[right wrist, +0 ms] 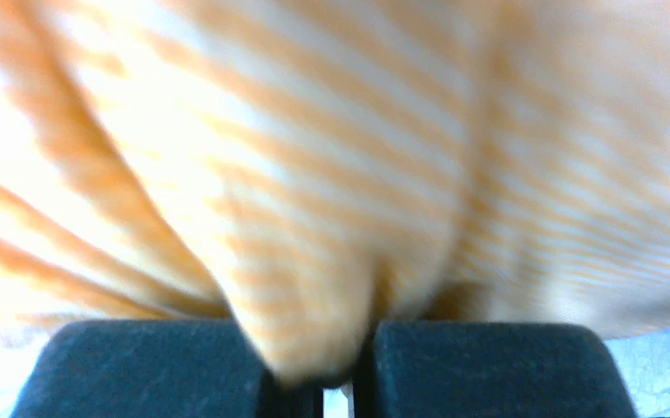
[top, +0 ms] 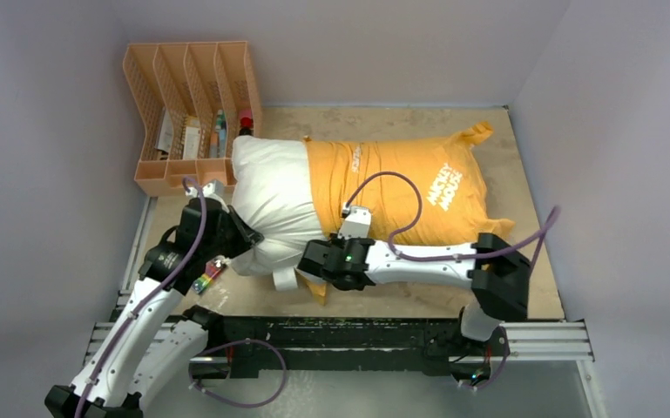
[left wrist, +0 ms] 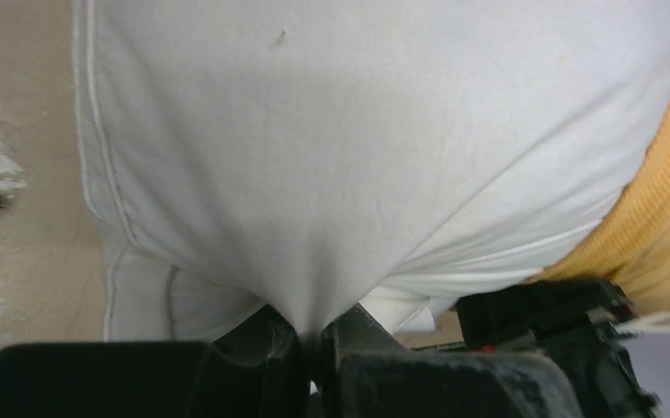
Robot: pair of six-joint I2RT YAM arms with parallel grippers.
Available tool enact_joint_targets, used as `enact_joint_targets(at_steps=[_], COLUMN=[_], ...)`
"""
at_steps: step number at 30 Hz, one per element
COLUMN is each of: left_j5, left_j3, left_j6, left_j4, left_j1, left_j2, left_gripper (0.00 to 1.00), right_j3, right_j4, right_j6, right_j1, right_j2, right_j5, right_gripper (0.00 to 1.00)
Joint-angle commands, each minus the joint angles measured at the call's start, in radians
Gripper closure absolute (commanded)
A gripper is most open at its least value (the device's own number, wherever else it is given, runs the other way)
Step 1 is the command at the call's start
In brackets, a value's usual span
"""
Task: Remove the pillowcase from the pillow
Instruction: Remove the pillow from the pillowcase.
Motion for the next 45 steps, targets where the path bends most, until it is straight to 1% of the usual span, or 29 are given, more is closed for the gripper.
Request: enact_joint_targets(at_steps=[1,2,3,5,7,9,11,12,13,14,15,16,17,18,20,22,24,26,28,32,33,34,35,37,38,40,41,43,45], left_j5=[-0.472,-0.561,-0.589,-0.581,-0.57,-0.565,-0.553,-0.541,-0.527,-0.509,-0.488,-0.465,-0.439,-0.412,-0.35,-0.298,-0.254,-0.232,-0.236,-0.333,-0.352,-0.367,-0.384,-0.428,-0.449,-0.464,-0.455,-0.429,-0.359], left_j3=[0.144,0.172,0.198,0.252,0.292,0.278,0.261,0.259,0.259,0.259,0.255,0.247,0.233,0.217,0.176,0.141,0.109,0.091,0.088,0.127,0.138,0.152,0.172,0.243,0.288,0.38,0.42,0.502,0.544], left_j6=[0.02,0.021,0.038,0.087,0.094,0.09,0.079,0.078,0.081,0.087,0.092,0.099,0.103,0.102,0.095,0.07,0.047,0.036,0.034,0.019,0.02,0.025,0.029,0.028,0.025,0.04,0.061,0.104,0.13], left_j4=[-0.205,-0.224,-0.229,-0.249,-0.29,-0.262,-0.218,-0.207,-0.204,-0.204,-0.201,-0.193,-0.182,-0.17,-0.148,-0.146,-0.146,-0.151,-0.164,-0.227,-0.238,-0.244,-0.249,-0.27,-0.277,-0.26,-0.231,-0.181,-0.112], left_j1=[0.018,0.018,0.018,0.018,0.018,0.018,0.018,0.018,0.018,0.018,0.018,0.018,0.018,0.018,0.018,0.018,0.018,0.018,0.018,0.018,0.018,0.018,0.018,0.018,0.018,0.018,0.018,0.018,0.018], left_j2=[0.018,-0.008,-0.029,0.003,0.09,0.107,0.09,0.092,0.103,0.112,0.117,0.113,0.101,0.084,0.047,0.02,-0.003,-0.022,-0.034,-0.036,-0.037,-0.035,-0.033,-0.021,-0.012,0.007,0.024,0.079,0.153], left_gripper=[1.0,1.0,1.0,1.0,1.0,1.0,1.0,1.0,1.0,1.0,1.0,1.0,1.0,1.0,1.0,1.0,1.0,1.0,1.0,1.0,0.96,0.82,0.68,0.51,0.44,0.36,0.34,0.3,0.28], right_j3=[-0.151,-0.19,-0.223,-0.26,-0.272,-0.267,-0.267,-0.277,-0.29,-0.305,-0.308,-0.302,-0.294,-0.275,-0.18,-0.067,0.03,0.092,0.17,0.348,0.363,0.359,0.355,0.342,0.331,0.231,0.157,0.016,-0.078], right_j4=[-0.202,-0.197,-0.209,-0.256,-0.252,-0.223,-0.084,0.029,0.152,0.265,0.341,0.383,0.42,0.439,0.399,0.339,0.321,0.307,0.264,0.134,0.133,0.149,0.161,0.158,0.156,0.223,0.28,0.37,0.413], right_j6=[-0.089,-0.116,-0.114,-0.088,-0.122,-0.171,-0.381,-0.509,-0.663,-0.787,-0.851,-0.881,-0.913,-0.961,-1.042,-1.092,-1.123,-1.126,-1.089,-1.01,-1.007,-1.007,-1.011,-1.015,-1.011,-0.996,-0.984,-0.945,-0.918], right_j1=[-0.079,-0.118,-0.166,-0.283,-0.302,-0.304,-0.305,-0.305,-0.305,-0.305,-0.305,-0.305,-0.305,-0.305,-0.305,-0.305,-0.305,-0.307,-0.334,-0.427,-0.441,-0.452,-0.46,-0.462,-0.461,-0.455,-0.455,-0.455,-0.459], right_j2=[-0.167,-0.189,-0.202,-0.231,-0.28,-0.353,-0.451,-0.507,-0.561,-0.608,-0.651,-0.682,-0.709,-0.727,-0.728,-0.696,-0.641,-0.533,-0.409,-0.171,-0.129,-0.098,-0.068,-0.019,-0.007,-0.039,-0.076,-0.154,-0.181], right_j5=[0.211,0.191,0.166,0.116,0.114,0.107,0.044,-0.024,-0.118,-0.249,-0.388,-0.452,-0.511,-0.561,-0.613,-0.6,-0.536,-0.421,-0.307,-0.277,-0.307,-0.357,-0.438,-0.53,-0.539,-0.538,-0.56,-0.649,-0.712], right_gripper=[0.98,0.98,0.99,1.0,1.0,1.0,0.98,0.94,0.86,0.69,0.39,0.22,0.13,0.09,0.08,0.07,0.04,0.04,0.03,0.01,0.01,0.03,0.08,0.19,0.29,0.44,0.48,0.5,0.52])
